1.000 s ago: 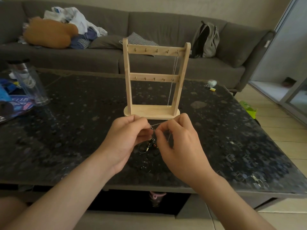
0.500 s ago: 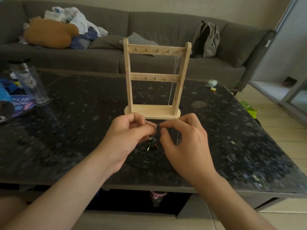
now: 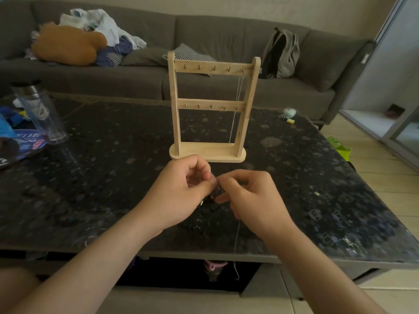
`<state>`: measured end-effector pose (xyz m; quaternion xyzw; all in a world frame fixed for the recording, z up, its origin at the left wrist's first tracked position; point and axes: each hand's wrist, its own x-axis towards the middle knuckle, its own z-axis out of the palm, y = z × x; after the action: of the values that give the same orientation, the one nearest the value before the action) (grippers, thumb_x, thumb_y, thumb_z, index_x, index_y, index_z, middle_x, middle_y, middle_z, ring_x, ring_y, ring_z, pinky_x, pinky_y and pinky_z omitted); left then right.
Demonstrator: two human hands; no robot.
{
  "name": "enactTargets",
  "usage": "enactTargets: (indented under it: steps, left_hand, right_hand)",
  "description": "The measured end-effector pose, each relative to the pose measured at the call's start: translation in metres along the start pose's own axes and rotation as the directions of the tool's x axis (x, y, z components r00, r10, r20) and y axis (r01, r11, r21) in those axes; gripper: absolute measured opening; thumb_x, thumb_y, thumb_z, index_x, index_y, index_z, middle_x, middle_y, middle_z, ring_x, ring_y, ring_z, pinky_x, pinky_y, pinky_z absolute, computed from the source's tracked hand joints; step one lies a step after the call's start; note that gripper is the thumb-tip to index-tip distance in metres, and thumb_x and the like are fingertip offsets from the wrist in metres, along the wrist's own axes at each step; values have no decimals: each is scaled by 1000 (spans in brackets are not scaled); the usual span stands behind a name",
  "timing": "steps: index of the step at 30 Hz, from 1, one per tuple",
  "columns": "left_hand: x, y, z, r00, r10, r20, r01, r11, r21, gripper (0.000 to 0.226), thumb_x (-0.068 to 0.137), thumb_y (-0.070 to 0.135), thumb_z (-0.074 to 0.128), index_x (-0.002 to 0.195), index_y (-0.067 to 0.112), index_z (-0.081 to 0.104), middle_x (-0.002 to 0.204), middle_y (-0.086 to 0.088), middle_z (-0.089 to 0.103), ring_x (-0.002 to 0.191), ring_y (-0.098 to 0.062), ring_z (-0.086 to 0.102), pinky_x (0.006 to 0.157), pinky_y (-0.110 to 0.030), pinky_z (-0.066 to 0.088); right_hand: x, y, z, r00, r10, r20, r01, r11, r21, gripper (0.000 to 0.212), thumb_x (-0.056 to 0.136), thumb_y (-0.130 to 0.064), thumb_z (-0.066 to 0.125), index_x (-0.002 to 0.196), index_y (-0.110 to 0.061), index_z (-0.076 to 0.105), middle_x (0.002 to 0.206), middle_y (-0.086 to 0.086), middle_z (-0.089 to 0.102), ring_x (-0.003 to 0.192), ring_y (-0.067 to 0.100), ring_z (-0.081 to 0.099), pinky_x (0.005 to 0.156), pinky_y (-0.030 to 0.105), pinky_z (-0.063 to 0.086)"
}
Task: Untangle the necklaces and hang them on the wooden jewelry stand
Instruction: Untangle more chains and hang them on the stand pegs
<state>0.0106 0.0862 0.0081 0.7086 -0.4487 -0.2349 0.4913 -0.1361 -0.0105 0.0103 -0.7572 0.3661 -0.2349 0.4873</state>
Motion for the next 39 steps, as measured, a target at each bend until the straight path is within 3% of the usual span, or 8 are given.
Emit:
enactTargets:
  steps: [4,7,9,13,18,27,37,39]
  left_hand:
    - [0,-7,4,997,63,35,-68,988,139,30,105,9,64,91,35,68,89,10,75,78,-17,72,72,-36,62]
    - [-1,-8,7,994,106,27,-109,973,205,29,105,11,64,92,36,64,86,10,73,72,-10,68,62,-29,55]
    - [-1,-9,8,994,109,16,-110,967,230,26,105,13,65,93,36,63,89,9,73,77,-13,71,68,-35,61]
    - [0,-8,6,994,110,-11,-106,973,207,26,104,11,67,94,35,64,89,9,75,83,-13,75,77,-40,65]
    - [0,-6,3,994,106,-7,-103,976,191,22,101,9,71,93,29,65,84,9,79,81,-9,78,81,-39,66]
    - [3,-6,2,999,50,-5,-49,986,159,15,103,17,70,98,30,62,89,7,78,85,-9,78,84,-40,66]
    - [7,-3,1,969,-245,-3,233,925,-298,11,106,18,67,116,19,67,93,-3,81,97,-22,79,100,-49,63]
    - [7,-4,0,967,-253,22,244,902,-356,12,106,17,67,117,16,70,91,-4,79,96,-24,78,102,-51,62]
  right_hand:
    - [-1,1,-2,997,-63,-52,54,984,-168,19,98,-35,67,87,-31,82,64,-10,75,61,1,71,61,18,56]
    - [-3,2,2,988,-124,-87,93,951,-294,23,83,-53,64,82,-39,81,73,-28,74,77,-2,73,97,44,59]
    - [-3,1,3,984,-161,-70,130,937,-324,24,81,-57,64,89,-42,81,82,-34,74,88,-5,72,105,47,56]
    - [-2,5,1,969,-246,-31,233,947,-221,13,94,-26,80,104,-33,84,91,-24,79,95,-11,72,90,22,62]
    - [1,10,3,952,-303,-40,278,913,-298,14,95,-21,79,94,-34,84,83,-24,77,91,-12,70,80,7,54]
    - [11,15,-3,997,-22,70,21,1000,18,9,101,-22,74,97,-24,82,89,-8,81,86,5,76,77,21,61]
    - [11,19,5,966,-96,242,93,995,21,19,114,-25,49,105,-21,65,96,-6,70,93,20,68,77,26,56]
    - [9,17,4,961,-107,255,101,994,37,20,115,-26,46,105,-21,63,94,-8,66,85,11,63,76,23,54]
